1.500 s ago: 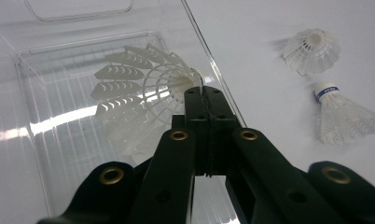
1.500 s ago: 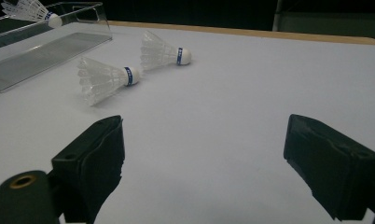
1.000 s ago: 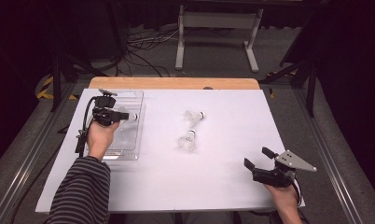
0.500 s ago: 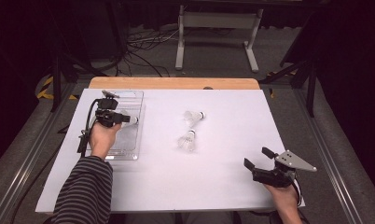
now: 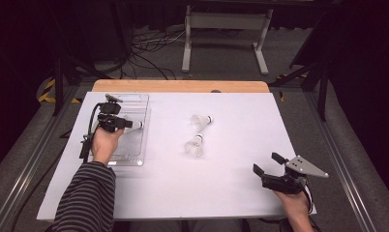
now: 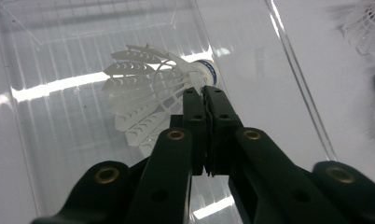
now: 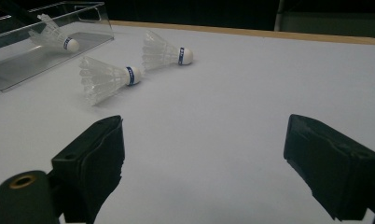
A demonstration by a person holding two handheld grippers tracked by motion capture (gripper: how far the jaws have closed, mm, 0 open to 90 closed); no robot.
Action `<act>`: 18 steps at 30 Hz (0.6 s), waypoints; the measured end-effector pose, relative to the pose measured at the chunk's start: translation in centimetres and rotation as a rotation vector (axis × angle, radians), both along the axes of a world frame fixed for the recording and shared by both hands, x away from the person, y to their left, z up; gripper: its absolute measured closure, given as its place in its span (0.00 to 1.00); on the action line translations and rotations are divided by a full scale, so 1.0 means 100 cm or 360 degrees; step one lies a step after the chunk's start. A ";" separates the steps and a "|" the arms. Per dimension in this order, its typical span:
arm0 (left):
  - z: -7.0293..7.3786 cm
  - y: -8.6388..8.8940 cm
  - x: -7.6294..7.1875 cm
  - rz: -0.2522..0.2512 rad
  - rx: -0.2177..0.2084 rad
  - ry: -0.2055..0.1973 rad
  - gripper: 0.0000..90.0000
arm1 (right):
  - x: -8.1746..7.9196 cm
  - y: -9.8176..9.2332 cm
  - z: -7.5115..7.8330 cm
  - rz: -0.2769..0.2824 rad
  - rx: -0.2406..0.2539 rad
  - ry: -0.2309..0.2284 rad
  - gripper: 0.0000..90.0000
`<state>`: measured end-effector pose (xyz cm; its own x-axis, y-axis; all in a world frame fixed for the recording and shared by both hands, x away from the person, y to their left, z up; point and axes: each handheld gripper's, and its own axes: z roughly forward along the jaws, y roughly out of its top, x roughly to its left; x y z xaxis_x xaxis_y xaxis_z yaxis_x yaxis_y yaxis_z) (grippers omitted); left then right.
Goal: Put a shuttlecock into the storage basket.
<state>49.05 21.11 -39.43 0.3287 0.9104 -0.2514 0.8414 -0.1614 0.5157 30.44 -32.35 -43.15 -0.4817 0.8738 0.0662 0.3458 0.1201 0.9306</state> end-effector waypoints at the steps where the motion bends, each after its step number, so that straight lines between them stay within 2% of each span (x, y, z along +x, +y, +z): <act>1: 0.000 0.000 0.000 0.0003 0.0015 0.0008 0.95 | 0.000 0.000 0.000 0.0002 -0.0002 -0.0005 0.15; 6: 0.002 0.001 -0.002 0.0007 0.0033 -0.0003 0.89 | 0.000 0.000 0.000 0.0001 -0.0001 -0.0005 0.15; 13: 0.007 0.002 -0.006 0.0024 0.0064 -0.0023 0.69 | 0.000 0.000 0.000 0.0001 -0.0001 -0.0005 0.15; 18: 0.011 0.003 -0.009 0.0037 0.0093 -0.0061 0.59 | 0.000 0.000 0.000 0.0000 -0.0001 -0.0005 0.14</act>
<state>48.11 21.46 -38.30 0.3155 0.9306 -0.1854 0.8251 -0.1725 0.5380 30.42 -32.36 -43.14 -0.4820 0.8738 0.0641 0.3432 0.1209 0.9315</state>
